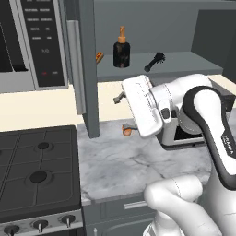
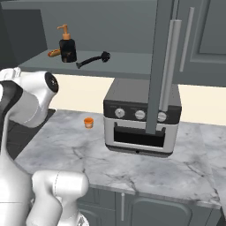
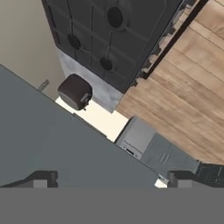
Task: Pick the soap dispenser and dish brush from the cabinet and place them on the counter.
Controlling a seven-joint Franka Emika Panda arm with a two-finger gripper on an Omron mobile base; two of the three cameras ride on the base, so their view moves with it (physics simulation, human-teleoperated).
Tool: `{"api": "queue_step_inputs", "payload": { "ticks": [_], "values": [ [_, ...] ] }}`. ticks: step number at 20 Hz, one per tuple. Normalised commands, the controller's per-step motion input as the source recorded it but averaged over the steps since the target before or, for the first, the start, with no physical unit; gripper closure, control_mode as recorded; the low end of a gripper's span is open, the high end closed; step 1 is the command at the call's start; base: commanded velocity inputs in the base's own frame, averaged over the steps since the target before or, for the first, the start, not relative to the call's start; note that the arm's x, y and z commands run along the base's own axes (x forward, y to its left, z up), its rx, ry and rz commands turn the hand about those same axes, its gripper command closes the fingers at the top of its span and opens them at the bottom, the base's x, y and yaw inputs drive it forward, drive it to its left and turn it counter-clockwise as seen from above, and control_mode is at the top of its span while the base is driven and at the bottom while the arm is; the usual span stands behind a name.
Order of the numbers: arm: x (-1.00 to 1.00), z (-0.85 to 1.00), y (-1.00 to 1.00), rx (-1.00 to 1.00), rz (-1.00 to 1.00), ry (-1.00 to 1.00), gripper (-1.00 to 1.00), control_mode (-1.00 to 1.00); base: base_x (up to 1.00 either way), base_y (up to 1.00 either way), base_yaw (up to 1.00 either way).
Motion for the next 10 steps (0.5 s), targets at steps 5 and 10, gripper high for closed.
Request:
{"api": "queue_step_inputs", "payload": {
  "ticks": [5,10],
  "values": [
    [-0.06,0.00,-0.23,-0.11,0.15,-0.15,-1.00,-1.00,0.00,0.00,0.00],
    [-0.08,0.00,-0.18,-0.14,0.16,-0.15,-1.00,-1.00,0.00,0.00,0.00]
  ]
}}
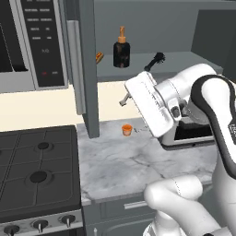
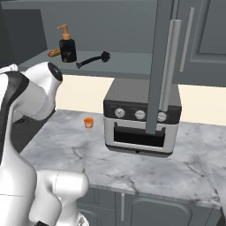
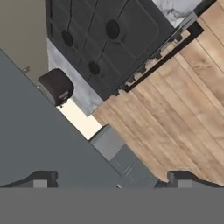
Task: Pick the soap dispenser and dish brush from the cabinet and place them on the counter.
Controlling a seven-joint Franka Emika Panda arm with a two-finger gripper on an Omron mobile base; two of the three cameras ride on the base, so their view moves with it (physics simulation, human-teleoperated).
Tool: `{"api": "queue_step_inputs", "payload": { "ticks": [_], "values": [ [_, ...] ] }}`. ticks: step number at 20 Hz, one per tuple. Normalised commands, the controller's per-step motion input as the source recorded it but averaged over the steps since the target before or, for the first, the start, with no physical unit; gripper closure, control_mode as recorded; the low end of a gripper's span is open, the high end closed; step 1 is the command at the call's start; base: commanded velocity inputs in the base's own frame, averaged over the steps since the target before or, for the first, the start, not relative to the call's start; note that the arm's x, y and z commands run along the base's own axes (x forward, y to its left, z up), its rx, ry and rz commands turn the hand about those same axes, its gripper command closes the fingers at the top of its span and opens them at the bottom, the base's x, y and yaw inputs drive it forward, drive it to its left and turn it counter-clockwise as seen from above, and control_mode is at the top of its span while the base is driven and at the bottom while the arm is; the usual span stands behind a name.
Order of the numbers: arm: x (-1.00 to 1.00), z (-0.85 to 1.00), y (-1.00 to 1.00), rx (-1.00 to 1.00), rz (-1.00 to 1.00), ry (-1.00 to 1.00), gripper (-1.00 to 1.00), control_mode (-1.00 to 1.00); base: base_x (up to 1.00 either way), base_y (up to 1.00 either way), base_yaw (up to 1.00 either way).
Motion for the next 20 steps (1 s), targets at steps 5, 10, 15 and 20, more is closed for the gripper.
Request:
{"api": "queue_step_inputs", "payload": {
  "ticks": [5,10,15,20],
  "values": [
    [0.00,-0.04,-0.08,-0.16,0.14,-0.09,-1.00,-1.00,0.00,0.00,0.00],
    [0.00,-0.14,-0.19,-0.13,0.13,-0.08,-1.00,-1.00,0.00,0.00,0.00],
    [0.00,-0.22,-0.22,-0.13,0.13,-0.02,-1.00,-1.00,0.00,0.00,0.00],
    [-0.04,-0.18,-0.21,-0.13,0.13,-0.07,-1.00,-1.00,0.00,0.00,0.00]
  ]
}}
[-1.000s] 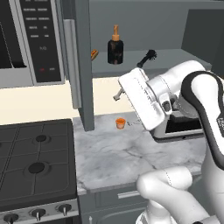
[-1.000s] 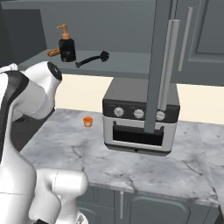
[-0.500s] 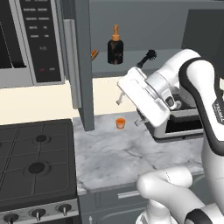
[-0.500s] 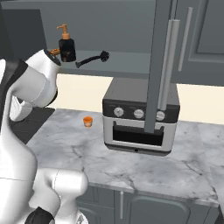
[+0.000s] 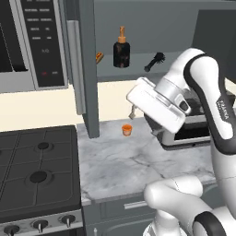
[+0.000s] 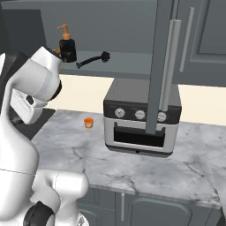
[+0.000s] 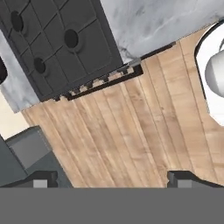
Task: Pick the soap dispenser and dish brush from the cabinet and place them on the counter.
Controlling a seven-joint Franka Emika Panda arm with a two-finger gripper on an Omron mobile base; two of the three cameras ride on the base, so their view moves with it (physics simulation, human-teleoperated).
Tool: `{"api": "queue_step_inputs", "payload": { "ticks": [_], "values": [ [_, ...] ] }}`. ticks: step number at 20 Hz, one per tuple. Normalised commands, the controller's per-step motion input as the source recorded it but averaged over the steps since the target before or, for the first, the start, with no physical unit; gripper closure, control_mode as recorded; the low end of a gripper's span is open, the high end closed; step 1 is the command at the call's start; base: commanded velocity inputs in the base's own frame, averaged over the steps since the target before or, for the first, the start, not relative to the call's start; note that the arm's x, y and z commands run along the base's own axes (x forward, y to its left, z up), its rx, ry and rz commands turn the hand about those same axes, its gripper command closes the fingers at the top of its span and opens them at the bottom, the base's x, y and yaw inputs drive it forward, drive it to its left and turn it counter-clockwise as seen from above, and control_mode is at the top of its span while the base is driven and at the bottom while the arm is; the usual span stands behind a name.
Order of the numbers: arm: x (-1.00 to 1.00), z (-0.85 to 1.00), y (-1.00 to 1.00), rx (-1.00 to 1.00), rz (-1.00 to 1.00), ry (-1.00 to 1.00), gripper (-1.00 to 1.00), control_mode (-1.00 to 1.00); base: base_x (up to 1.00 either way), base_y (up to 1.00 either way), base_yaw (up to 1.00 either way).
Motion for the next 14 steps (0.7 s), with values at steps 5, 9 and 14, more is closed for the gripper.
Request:
{"api": "queue_step_inputs", "payload": {
  "ticks": [5,9,14],
  "values": [
    [-0.06,-0.14,-0.15,-0.13,0.16,-0.14,-1.00,-1.00,0.00,0.00,0.00],
    [-0.03,-0.15,-0.15,-0.11,0.18,-0.11,-1.00,-1.00,0.00,0.00,0.00],
    [-0.05,-0.20,-0.19,-0.13,0.12,-0.09,-1.00,-1.00,0.00,0.00,0.00]
  ]
}}
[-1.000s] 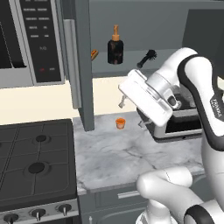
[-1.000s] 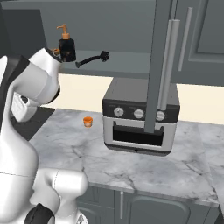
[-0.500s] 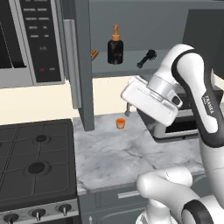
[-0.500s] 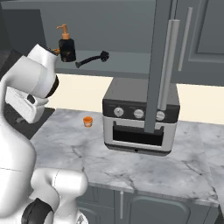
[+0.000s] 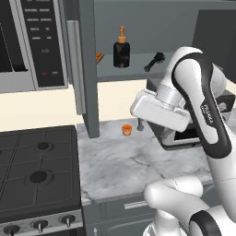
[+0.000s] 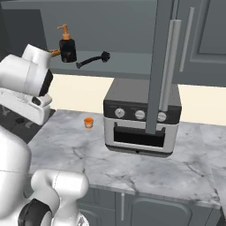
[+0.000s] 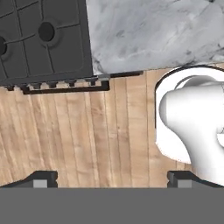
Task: Pick the soap dispenser and dish brush from the cabinet and place them on the counter.
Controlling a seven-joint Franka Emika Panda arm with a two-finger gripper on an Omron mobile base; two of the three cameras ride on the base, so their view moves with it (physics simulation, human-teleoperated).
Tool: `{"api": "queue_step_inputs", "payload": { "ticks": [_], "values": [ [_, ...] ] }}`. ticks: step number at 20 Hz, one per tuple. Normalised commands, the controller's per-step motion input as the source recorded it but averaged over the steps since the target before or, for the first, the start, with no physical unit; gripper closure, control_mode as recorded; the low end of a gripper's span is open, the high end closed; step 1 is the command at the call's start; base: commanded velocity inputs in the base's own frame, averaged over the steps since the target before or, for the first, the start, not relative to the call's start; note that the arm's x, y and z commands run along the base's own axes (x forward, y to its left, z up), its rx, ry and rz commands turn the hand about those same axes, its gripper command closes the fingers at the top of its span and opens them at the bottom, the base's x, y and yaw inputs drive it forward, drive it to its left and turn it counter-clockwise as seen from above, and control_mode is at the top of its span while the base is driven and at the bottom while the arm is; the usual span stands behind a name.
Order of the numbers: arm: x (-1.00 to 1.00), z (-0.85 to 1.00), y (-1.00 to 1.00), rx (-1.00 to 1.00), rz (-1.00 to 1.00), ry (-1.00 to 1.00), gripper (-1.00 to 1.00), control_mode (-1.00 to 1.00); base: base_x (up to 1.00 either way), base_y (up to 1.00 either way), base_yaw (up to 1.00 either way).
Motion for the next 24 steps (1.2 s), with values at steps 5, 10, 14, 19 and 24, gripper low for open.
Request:
{"api": "queue_step_inputs", "payload": {
  "ticks": [5,10,14,19,24],
  "values": [
    [-0.02,-0.26,-0.15,-0.15,0.12,-0.07,-1.00,-1.00,0.00,0.00,0.00],
    [-0.03,-0.26,-0.07,-0.17,0.11,-0.08,-1.00,-1.00,0.00,0.00,0.00],
    [0.02,-0.16,-0.10,-0.09,0.07,-0.01,-1.00,-1.00,0.00,0.00,0.00],
    [0.07,-0.16,-0.17,-0.02,0.01,0.00,-1.00,-1.00,0.00,0.00,0.00],
    [0.28,-0.05,-0.21,0.00,-0.06,0.01,-1.00,-1.00,0.00,0.00,0.00]
  ]
}}
